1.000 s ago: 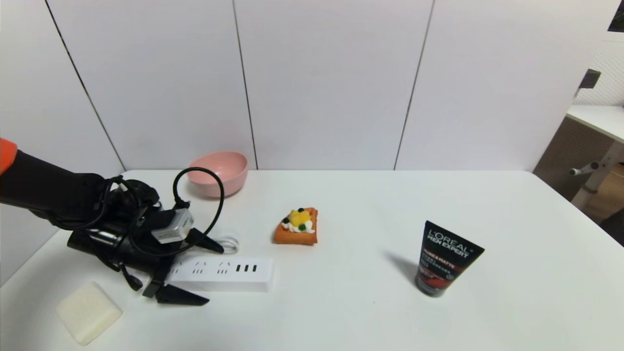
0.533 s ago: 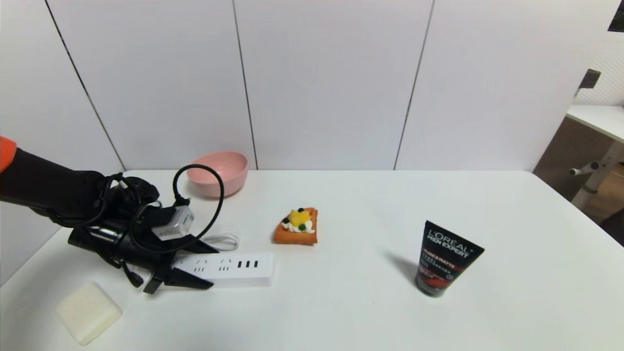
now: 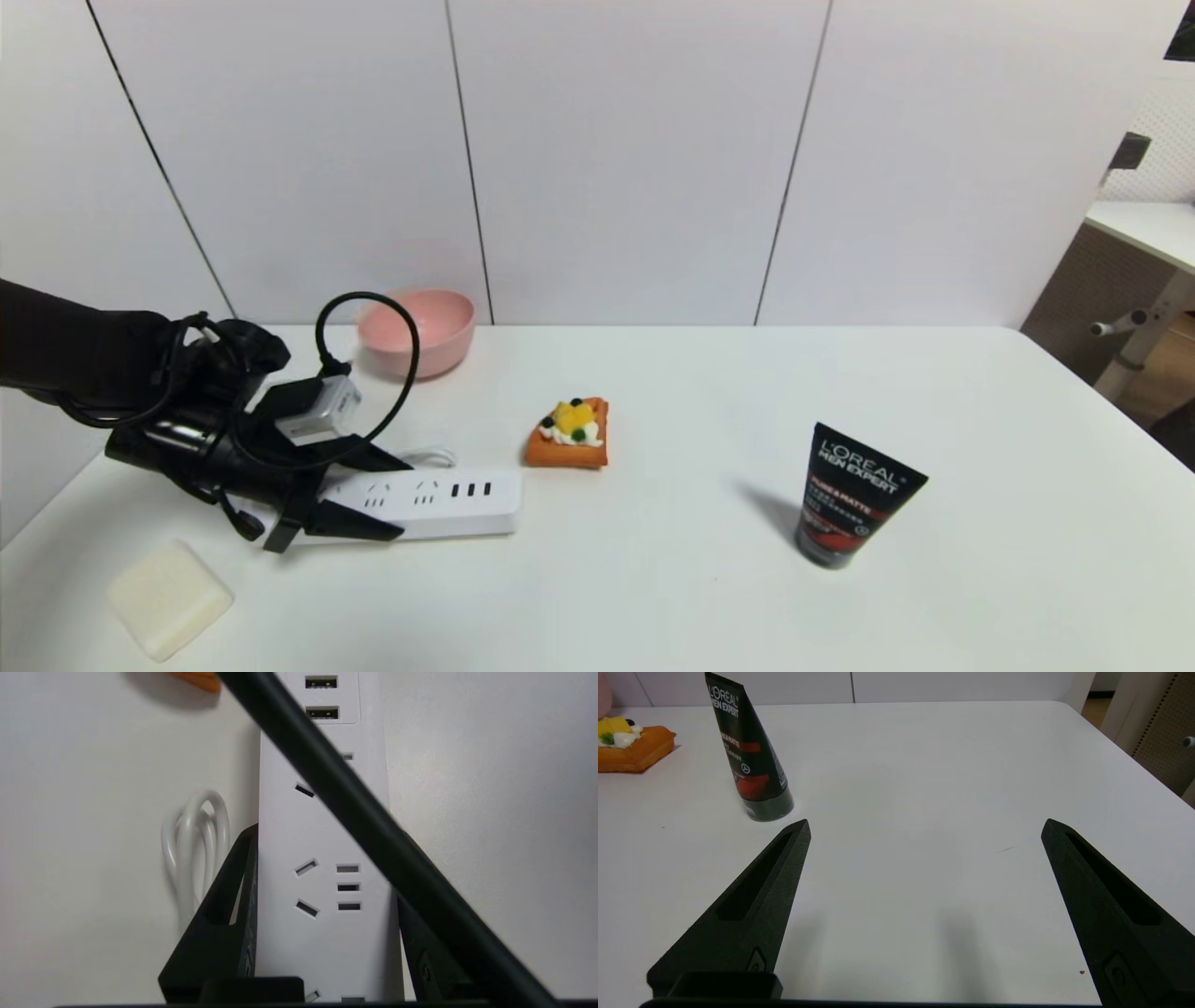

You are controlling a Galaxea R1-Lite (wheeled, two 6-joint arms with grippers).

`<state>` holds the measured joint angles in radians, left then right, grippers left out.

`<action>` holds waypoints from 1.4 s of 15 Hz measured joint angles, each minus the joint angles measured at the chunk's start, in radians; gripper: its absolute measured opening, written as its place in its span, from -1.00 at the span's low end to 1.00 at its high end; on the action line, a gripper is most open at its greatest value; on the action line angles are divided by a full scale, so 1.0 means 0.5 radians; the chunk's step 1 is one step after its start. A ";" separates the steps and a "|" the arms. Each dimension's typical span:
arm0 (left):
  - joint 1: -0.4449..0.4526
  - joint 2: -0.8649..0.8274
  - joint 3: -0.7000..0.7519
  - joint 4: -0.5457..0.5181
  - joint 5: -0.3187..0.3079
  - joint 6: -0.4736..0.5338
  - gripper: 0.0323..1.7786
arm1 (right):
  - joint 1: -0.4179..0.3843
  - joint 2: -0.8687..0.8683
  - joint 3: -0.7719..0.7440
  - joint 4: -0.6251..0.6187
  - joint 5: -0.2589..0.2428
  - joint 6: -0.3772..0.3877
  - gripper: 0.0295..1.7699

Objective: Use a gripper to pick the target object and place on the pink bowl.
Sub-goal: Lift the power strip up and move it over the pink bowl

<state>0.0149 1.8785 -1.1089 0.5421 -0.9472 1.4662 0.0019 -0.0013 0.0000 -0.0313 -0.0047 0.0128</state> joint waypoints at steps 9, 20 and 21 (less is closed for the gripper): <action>0.000 -0.351 -0.498 0.315 0.052 -0.115 -0.06 | 0.000 0.000 0.000 -0.001 0.000 -0.001 0.93; -0.005 -0.314 -1.481 0.317 0.218 -0.415 -0.06 | 0.000 0.000 0.000 -0.002 0.000 -0.001 0.93; -0.006 -0.309 -1.555 0.316 0.221 -0.441 -0.06 | 0.000 0.000 0.000 -0.001 0.001 0.000 0.93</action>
<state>0.0119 1.7243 -1.8864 0.7000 -0.8366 1.2455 0.0019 -0.0013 0.0000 -0.0317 -0.0043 0.0128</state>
